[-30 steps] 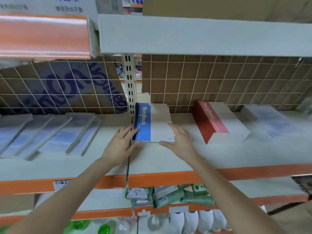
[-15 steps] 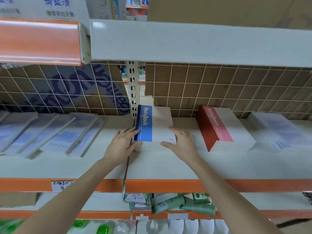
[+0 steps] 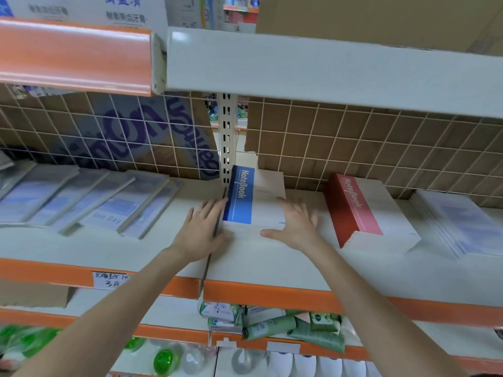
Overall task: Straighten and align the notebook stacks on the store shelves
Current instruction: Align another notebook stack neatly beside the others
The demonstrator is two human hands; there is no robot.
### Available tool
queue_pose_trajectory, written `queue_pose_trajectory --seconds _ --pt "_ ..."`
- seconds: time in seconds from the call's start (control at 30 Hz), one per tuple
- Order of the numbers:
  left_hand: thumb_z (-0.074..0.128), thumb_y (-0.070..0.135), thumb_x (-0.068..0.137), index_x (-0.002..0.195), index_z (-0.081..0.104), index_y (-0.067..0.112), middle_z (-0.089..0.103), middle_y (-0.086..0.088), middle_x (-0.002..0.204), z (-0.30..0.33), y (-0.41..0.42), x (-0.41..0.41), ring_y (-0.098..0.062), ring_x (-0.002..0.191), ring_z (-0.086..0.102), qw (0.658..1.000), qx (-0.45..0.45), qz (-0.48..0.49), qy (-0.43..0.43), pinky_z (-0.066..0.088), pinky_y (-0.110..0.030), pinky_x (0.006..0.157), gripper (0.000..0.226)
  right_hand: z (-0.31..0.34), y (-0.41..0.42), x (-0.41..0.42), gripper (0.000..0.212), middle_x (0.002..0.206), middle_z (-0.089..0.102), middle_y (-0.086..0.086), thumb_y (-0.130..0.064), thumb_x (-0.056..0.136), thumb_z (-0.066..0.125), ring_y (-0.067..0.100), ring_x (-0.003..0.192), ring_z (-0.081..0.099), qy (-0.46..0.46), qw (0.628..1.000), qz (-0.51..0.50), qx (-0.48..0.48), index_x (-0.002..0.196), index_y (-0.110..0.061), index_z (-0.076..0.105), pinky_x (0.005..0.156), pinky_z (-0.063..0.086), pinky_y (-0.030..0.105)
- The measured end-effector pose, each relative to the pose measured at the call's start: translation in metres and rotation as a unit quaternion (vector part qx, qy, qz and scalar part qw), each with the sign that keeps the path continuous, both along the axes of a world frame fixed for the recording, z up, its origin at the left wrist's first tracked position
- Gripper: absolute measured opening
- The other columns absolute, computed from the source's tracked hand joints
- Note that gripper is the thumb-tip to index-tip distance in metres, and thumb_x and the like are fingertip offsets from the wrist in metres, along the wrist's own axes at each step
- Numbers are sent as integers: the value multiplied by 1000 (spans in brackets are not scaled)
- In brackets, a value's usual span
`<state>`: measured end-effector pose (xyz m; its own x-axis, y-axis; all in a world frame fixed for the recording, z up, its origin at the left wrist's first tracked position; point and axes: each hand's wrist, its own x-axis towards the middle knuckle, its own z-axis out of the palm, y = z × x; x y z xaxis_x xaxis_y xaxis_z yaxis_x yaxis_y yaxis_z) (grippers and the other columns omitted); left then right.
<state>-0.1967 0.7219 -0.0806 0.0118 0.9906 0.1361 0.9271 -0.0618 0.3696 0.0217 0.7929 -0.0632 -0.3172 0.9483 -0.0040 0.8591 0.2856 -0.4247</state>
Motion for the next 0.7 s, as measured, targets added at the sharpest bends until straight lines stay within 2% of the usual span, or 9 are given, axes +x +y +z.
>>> queue_pose_trajectory --seconds 0.07,0.13,0.27,0.47,0.7 --pt "46 47 93 150 5 25 9 -4 158 -3 -13 -7 -22 145 4 999 9 32 16 7 -44 116 73 4 -5 -13 98 159 2 2 -57 74 69 23 146 -7 -38 998 27 36 150 -28 14 113 -6 53" --pt "44 51 92 150 2 26 1 -4 159 -4 -29 -22 -23 146 0 997 5 74 34 5 -43 116 76 7 -13 -35 97 160 -8 3 -58 77 65 23 145 -14 -51 993 75 77 151 -27 10 112 -7 55" --pt "40 53 93 150 -1 28 -4 -5 159 -3 -74 -68 -25 146 -2 984 -4 154 86 2 -43 116 75 6 -38 -98 91 160 -3 5 -56 83 61 22 145 -13 -38 979 178 90 151 -21 11 113 -7 47" --pt "43 46 95 150 -2 27 -5 -5 159 3 -155 -163 -25 145 -1 960 -16 254 118 4 -45 115 74 -5 -89 -199 87 160 -9 5 -57 87 53 21 145 -15 -68 955 276 81 152 -20 7 114 -5 50" --pt "39 50 95 150 -2 27 -7 -5 158 4 -238 -299 -28 145 4 930 -35 337 144 8 -44 115 73 -6 -141 -344 85 160 -9 5 -56 88 52 22 146 -13 -79 941 318 90 152 -20 8 114 -8 49"
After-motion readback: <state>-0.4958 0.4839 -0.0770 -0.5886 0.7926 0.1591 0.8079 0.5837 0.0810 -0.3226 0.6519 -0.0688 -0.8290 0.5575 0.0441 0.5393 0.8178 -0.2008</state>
